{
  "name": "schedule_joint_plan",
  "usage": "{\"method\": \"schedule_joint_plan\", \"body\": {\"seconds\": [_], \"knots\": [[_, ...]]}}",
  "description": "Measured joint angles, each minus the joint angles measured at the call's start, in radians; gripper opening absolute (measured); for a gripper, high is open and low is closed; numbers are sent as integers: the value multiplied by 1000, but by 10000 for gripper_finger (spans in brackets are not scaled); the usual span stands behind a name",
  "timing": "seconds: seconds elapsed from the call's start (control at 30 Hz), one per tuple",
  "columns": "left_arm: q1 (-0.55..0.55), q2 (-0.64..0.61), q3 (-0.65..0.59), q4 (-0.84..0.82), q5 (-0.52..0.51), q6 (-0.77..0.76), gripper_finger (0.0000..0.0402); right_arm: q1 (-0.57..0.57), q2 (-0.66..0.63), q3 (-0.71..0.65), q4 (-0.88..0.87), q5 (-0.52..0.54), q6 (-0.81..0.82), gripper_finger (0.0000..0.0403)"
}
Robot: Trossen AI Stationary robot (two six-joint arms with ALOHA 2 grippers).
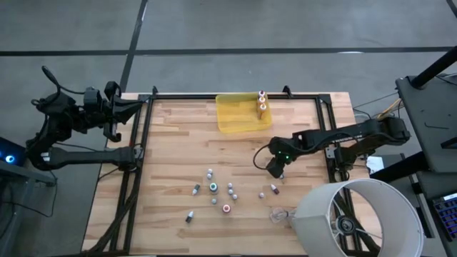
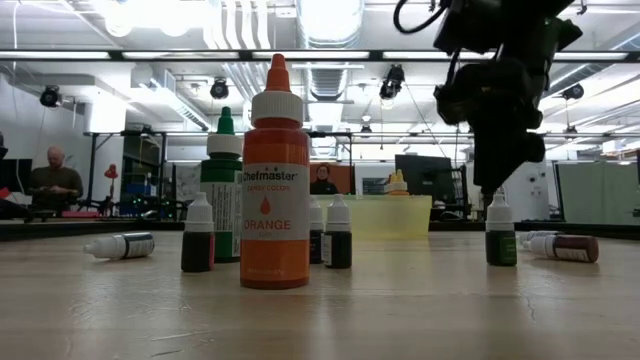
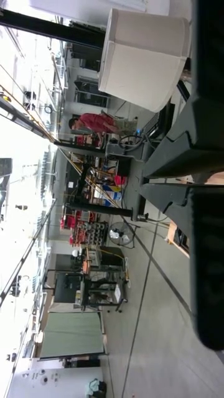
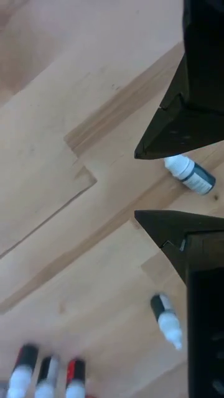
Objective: Pick & Place food coloring
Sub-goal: Put the top small black food coloring bottle into the yellow bin
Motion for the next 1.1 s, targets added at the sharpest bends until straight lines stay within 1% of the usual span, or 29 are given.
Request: {"method": "schedule_joint_plan", "body": {"seconds": [0.23,0.67,0.9,1.1], "knots": [[0,0,0,0,0,0,0,0,61,0,-5,-1,0,132],[0,0,0,0,0,0,0,0,65,0,16,0,-4,128],[0,0,0,0,0,0,0,-34,45,71,20,112,-96,126],[0,0,0,0,0,0,0,-113,42,147,19,131,-156,129]]}}
